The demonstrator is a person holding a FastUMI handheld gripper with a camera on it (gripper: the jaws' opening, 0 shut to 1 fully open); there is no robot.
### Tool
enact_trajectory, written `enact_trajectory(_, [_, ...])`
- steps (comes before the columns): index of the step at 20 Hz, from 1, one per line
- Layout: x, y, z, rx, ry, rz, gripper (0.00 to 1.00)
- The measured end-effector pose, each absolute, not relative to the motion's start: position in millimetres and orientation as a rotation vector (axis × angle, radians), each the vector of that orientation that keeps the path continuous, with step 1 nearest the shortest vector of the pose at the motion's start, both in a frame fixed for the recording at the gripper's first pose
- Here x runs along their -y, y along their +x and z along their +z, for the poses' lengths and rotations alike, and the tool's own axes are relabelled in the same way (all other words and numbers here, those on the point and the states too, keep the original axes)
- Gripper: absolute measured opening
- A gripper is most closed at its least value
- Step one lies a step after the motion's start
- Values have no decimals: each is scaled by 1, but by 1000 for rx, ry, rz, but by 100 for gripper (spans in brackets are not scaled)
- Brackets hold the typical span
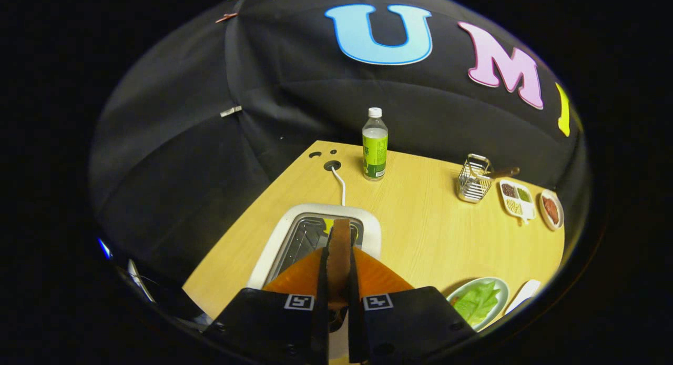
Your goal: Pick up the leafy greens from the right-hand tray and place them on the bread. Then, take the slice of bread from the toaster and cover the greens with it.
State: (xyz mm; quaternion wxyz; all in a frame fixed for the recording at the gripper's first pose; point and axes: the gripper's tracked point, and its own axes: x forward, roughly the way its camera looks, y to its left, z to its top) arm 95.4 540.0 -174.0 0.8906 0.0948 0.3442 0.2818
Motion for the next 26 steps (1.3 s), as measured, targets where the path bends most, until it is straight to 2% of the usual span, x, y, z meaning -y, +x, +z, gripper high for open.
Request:
enact_trajectory(3, [-532, 96, -159, -701, 271, 593, 15])
enact_trajectory(8, [-499, 97, -108, -613, 368, 615, 16])
enact_trajectory(11, [-455, 101, -79, -543, 380, 612, 15])
enact_trajectory(15, [-373, 108, -54, -459, 393, 537, 15])
enact_trajectory(21, [-262, 102, -105, -445, 302, 372, 15])
enact_trajectory(26, [-256, 80, -185, -545, 382, 332, 15])
